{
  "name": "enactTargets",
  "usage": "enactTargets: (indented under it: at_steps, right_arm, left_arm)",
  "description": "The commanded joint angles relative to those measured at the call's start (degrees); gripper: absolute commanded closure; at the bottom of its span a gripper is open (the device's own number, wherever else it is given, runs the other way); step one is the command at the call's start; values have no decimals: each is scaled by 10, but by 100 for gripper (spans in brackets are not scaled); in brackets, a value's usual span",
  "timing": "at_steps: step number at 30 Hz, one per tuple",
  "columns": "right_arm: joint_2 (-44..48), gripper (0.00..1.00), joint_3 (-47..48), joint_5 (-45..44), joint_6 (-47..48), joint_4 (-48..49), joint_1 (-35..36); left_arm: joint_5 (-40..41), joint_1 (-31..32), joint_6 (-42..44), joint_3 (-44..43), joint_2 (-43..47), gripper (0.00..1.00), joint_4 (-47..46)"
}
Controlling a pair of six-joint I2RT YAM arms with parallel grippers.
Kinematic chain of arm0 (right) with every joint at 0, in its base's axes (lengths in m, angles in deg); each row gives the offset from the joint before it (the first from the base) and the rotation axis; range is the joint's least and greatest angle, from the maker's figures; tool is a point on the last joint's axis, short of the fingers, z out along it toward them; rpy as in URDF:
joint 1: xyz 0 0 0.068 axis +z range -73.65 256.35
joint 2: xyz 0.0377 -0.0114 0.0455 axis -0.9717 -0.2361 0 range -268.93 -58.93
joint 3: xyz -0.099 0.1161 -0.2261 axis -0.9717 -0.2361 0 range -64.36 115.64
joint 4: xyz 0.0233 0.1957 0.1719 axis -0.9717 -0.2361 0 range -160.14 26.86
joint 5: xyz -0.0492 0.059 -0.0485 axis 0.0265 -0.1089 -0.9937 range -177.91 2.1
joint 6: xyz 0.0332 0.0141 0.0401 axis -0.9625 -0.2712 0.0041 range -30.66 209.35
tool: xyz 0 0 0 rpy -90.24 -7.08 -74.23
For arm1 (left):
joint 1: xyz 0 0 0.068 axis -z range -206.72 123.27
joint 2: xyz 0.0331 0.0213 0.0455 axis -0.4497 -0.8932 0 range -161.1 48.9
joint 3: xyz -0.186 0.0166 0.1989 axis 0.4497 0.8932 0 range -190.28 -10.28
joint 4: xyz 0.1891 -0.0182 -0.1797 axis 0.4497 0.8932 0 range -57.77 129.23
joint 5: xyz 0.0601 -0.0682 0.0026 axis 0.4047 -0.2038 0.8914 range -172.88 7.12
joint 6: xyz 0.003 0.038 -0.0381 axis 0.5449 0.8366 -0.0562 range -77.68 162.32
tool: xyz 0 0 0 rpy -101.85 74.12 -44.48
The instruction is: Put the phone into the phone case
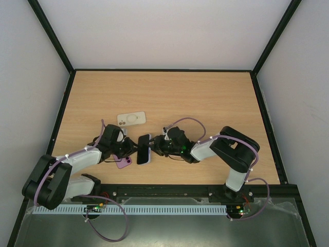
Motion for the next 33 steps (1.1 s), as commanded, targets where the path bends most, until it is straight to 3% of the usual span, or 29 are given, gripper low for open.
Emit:
enactTargets:
  at_steps: [1,7,11,18,24,30,33]
  right_arm:
    - [-11,66,29,-5,37,-49,7]
    - [-8,82,38,-26,72,-91,7]
    - [7,90,24,-31,78,-71,6]
    - [81,90,4,-15,106,-43,-1]
    - [174,90,-3,22,149,-31,-5]
    - [251,89,4,48,174,-46,-5]
    - [277,89,-1,62,164,-22,-6]
  left_arm:
    - [-34,6,-8,6,8,80,-26]
    - [-52,4,-32,16,6,79,-54]
    - [-63,1,-35,2,27,72,-43]
    - [-101,-61,3,-46,113,55,54]
    - [-170,-122,26,-85,192,29,90]
    - [-222,-133,24,-122,242,22,76]
    - [-251,-133,-26,-115,270,21,10]
